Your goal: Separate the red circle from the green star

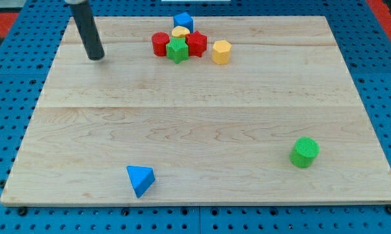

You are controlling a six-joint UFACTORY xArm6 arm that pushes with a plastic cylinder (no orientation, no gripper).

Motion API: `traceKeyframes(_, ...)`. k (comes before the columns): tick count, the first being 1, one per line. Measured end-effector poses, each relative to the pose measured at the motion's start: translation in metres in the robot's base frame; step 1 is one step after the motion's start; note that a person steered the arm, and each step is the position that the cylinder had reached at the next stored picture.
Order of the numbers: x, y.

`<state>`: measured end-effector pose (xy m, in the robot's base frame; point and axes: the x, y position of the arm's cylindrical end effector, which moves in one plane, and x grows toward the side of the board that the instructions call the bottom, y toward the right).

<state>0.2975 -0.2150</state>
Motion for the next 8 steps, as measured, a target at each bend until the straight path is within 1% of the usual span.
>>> traceKeyframes(1, -0.026, 0.026)
traceKeyframes(2, -0.033, 0.111)
traceKeyframes(3, 0.006, 0.2)
traceKeyframes(4, 0.057, 0.255)
traceKeyframes(5, 0.08, 0.305)
traceKeyframes(6, 0.079, 0.306)
traceKeyframes(7, 0.086, 0.379)
traceKeyframes(8, 0.089, 0.403)
